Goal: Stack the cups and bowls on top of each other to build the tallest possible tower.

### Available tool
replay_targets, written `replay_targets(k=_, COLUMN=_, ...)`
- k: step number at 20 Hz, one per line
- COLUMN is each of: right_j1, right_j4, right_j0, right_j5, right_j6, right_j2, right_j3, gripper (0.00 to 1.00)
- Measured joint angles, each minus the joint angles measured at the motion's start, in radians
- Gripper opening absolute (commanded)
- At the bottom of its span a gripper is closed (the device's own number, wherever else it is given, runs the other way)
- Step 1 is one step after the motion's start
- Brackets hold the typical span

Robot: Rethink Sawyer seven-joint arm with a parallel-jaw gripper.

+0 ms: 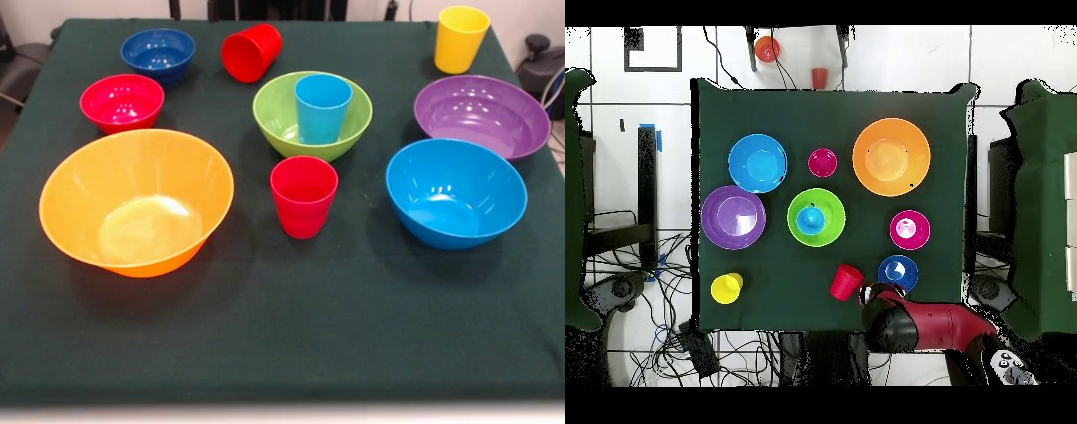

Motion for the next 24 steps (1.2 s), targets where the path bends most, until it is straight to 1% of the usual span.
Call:
replay_targets(k=9, right_j1=0.0, right_j4=0.002, right_j0=-0.006, right_j5=0.0, right_j6=0.0, right_j2=0.025, right_j3=-0.009, gripper=1.0)
replay_targets(k=18, right_j1=0.001, right_j4=0.002, right_j0=-0.042, right_j5=0.002, right_j6=0.0, right_j2=0.052, right_j3=-0.038, gripper=1.0)
replay_targets(k=24, right_j1=0.001, right_j4=0.002, right_j0=-0.065, right_j5=0.037, right_j6=0.0, right_j2=0.076, right_j3=-0.064, gripper=1.0)
